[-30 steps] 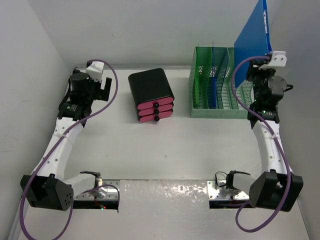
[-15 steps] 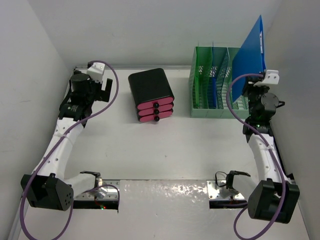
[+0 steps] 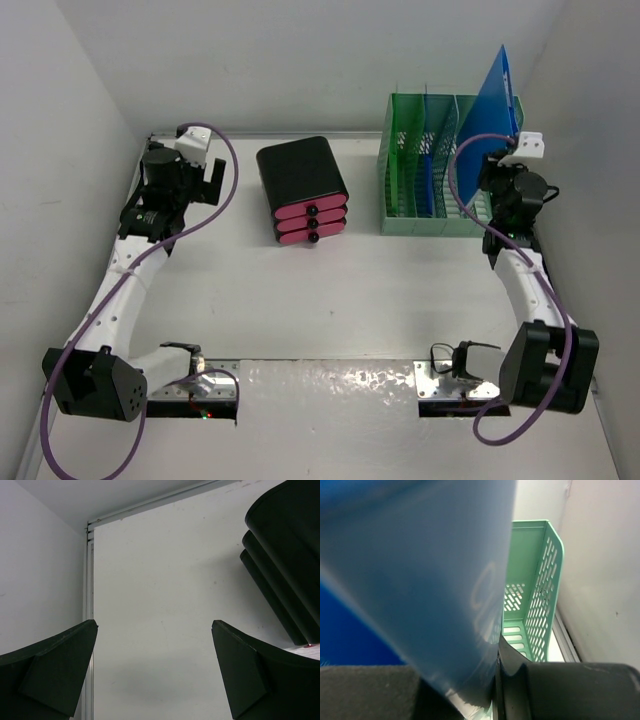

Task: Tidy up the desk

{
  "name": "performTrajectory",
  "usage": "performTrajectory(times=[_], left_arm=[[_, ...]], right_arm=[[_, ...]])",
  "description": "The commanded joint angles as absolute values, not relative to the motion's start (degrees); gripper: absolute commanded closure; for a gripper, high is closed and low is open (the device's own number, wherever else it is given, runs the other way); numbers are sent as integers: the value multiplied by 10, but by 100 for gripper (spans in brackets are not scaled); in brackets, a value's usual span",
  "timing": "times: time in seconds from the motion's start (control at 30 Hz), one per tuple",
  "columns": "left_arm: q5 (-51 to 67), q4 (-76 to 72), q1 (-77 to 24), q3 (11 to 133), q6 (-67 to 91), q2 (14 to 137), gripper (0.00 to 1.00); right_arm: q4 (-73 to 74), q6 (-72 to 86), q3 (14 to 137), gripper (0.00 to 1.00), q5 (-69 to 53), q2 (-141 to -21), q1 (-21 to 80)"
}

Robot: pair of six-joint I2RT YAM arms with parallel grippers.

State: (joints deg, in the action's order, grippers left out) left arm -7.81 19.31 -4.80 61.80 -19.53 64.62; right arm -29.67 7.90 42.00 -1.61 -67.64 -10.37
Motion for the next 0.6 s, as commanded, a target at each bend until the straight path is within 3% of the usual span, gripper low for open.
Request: performTrajectory(times=[0.0, 0.4, 0.43, 0.47, 0.53, 0.57], left_arm=[[-79, 165, -42, 619, -203, 639, 2], [-74, 149, -42, 605, -204, 657, 2], [-74, 149, -42, 605, -203, 658, 2], [-72, 149, -42, 606, -202, 660, 2], [-71, 148, -42, 605, -201, 660, 2], [-70, 149, -42, 605, -201, 660, 2]], right_arm=[[-352, 71, 470, 100, -23, -695, -105], [-390, 61, 411, 100, -71, -768, -104], [-386, 57, 410, 93, -83, -770, -104], [-371, 55, 412, 58, -86, -771, -105], [-353, 53, 418, 38, -84, -766, -104], [-345, 53, 421, 23, -80, -761, -105]])
